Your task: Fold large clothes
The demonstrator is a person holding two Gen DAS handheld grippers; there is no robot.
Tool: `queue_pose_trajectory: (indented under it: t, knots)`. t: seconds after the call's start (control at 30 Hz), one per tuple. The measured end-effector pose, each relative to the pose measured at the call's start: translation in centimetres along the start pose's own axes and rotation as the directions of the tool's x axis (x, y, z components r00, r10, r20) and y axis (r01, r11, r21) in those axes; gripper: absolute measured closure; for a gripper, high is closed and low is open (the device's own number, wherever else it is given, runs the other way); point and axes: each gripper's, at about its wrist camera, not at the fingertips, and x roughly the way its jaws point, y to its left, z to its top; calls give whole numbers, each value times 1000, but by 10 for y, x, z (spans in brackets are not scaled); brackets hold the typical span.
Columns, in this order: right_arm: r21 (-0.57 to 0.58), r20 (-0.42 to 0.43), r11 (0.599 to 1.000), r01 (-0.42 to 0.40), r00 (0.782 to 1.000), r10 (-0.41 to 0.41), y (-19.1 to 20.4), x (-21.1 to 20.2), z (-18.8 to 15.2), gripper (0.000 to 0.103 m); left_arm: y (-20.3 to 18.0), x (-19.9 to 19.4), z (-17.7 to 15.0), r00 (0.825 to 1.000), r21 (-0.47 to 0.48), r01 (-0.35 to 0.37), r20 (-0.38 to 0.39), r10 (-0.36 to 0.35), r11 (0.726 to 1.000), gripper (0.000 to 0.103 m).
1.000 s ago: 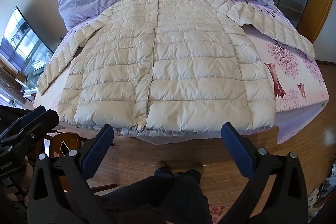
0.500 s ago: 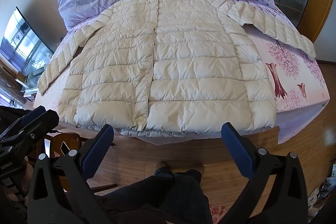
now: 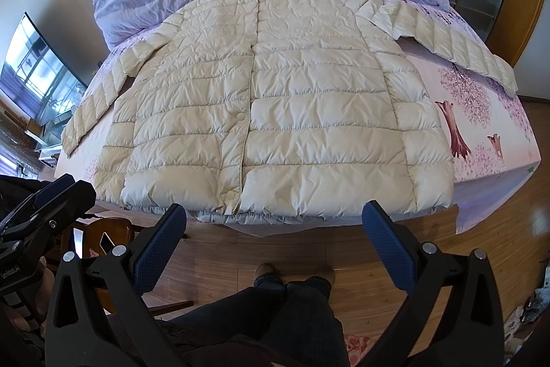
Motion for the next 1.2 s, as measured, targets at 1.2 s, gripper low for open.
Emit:
queue_pose_trajectory:
  t: [1.2]
  knots:
    - [15,-14,1000,1,1000,-1,-5,11,8,1,0,0,0,1000,-1,-5,-8,5,1000,2]
